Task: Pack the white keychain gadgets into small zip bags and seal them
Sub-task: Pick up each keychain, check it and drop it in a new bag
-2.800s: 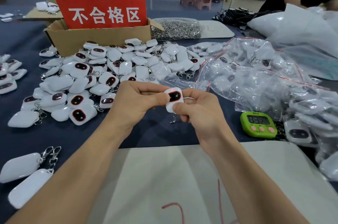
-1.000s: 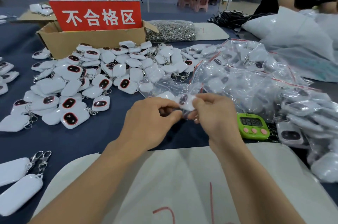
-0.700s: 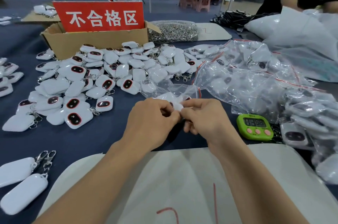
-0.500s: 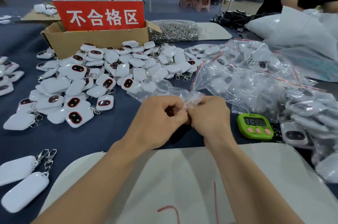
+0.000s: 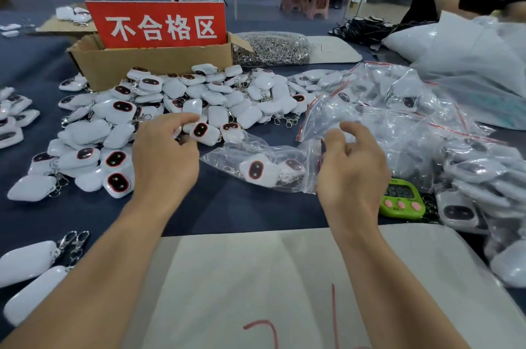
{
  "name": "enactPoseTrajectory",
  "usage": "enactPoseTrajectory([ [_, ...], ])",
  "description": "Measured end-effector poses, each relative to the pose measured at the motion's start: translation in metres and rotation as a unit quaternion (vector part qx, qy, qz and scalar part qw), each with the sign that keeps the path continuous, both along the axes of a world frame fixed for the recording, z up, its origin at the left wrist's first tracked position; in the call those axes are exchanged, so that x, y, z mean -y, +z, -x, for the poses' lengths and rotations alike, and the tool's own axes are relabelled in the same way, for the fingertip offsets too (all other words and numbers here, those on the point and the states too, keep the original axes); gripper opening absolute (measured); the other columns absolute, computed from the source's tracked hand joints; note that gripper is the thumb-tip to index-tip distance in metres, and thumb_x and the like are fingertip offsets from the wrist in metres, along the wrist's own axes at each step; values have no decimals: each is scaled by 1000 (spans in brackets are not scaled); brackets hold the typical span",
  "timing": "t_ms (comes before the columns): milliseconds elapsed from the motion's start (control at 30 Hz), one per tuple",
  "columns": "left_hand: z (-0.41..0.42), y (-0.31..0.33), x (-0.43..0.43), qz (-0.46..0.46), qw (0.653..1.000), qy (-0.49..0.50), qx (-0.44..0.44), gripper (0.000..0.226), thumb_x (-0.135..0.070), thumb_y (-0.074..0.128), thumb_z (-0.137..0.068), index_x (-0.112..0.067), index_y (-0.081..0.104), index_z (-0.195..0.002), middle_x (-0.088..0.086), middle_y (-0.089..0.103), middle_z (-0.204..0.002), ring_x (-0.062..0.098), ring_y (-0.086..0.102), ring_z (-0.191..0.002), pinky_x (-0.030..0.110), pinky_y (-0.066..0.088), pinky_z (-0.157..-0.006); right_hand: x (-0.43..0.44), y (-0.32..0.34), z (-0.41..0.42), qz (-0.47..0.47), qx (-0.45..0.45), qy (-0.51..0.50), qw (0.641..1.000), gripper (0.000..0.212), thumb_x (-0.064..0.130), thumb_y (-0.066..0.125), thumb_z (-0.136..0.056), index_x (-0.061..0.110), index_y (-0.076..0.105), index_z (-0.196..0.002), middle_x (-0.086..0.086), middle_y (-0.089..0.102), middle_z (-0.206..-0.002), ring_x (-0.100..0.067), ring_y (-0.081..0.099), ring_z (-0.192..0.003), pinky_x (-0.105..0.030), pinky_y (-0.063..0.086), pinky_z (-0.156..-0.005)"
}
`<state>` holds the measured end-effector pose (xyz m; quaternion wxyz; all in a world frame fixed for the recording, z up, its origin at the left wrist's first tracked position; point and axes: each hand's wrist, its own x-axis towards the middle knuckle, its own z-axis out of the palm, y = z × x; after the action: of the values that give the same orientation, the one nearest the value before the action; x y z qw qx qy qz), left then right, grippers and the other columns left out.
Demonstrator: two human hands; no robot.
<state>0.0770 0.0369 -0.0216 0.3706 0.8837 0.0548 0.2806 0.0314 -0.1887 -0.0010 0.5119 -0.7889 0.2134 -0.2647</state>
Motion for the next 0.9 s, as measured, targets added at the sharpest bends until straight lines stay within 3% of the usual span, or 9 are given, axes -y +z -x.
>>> enactPoseTrajectory([
  [67,-5,-4,-11,-90,994,-15,-59,59,2,56,-84,-26,65,-136,-2,57,-145,23,45,-136,36,34,-116,-2,-2,0,13,-25,88,996,24,41,63,-94,39,65,-118,20,69,-71,7,62,-76,-14,44,-75],
  [167,-7,-5,-8,-110,978,-88,-151,75,4,53,-86,-34,48,-151,-4,29,-166,18,23,-152,34,17,-123,-7,-9,-2,58,-114,220,967,24,28,74,-86,41,74,-106,17,73,-84,4,65,-75,-9,48,-69],
  [300,-7,-9,-2,-142,963,-148,-176,71,2,49,-92,-31,42,-155,-7,20,-169,14,16,-155,33,12,-125,-6,-12,-4,47,-73,187,979,31,9,62,-96,35,75,-104,12,77,-82,6,58,-54,-7,39,-53],
  [467,-6,-13,-2,-170,971,-93,-143,64,-11,53,-93,-23,42,-155,-1,40,-156,24,40,-140,41,33,-117,-1,-2,-2,-35,61,38,997,37,4,54,-102,24,69,-131,13,73,-99,14,66,-76,-3,45,-72],
  [533,-6,-13,-1,-171,973,-65,-138,56,-18,55,-94,-22,51,-149,3,48,-143,26,46,-130,40,37,-109,-1,2,1,-53,61,16,997,37,5,52,-101,25,71,-127,11,74,-104,0,72,-92,-12,52,-82],
  [600,-6,-13,-1,-173,973,-58,-138,47,-24,56,-95,-22,59,-142,4,53,-138,27,50,-125,41,39,-107,0,2,4,16,28,1,999,34,8,54,-97,27,78,-113,5,75,-121,-16,69,-112,-32,51,-103],
  [667,-4,-14,0,-161,976,-57,-137,40,-24,59,-96,-23,64,-136,5,58,-136,28,53,-123,42,40,-105,-1,0,8,135,9,-28,990,30,11,58,-92,28,81,-102,5,69,-136,-20,59,-127,-39,36,-115],
  [800,-4,-11,1,-98,988,-48,-110,37,-18,74,-90,-21,68,-127,4,65,-126,27,57,-117,36,42,-99,-8,-3,12,250,93,-19,964,28,3,62,-84,22,83,-86,-3,68,-137,-31,53,-128,-39,27,-110],
  [900,-1,-7,4,-65,993,-80,-54,43,-3,78,-81,-25,73,-118,-2,62,-121,11,59,-107,13,36,-92,-22,-10,13,213,125,119,962,31,-3,59,-82,18,82,-84,-1,72,-132,-23,61,-116,-27,37,-108],
])
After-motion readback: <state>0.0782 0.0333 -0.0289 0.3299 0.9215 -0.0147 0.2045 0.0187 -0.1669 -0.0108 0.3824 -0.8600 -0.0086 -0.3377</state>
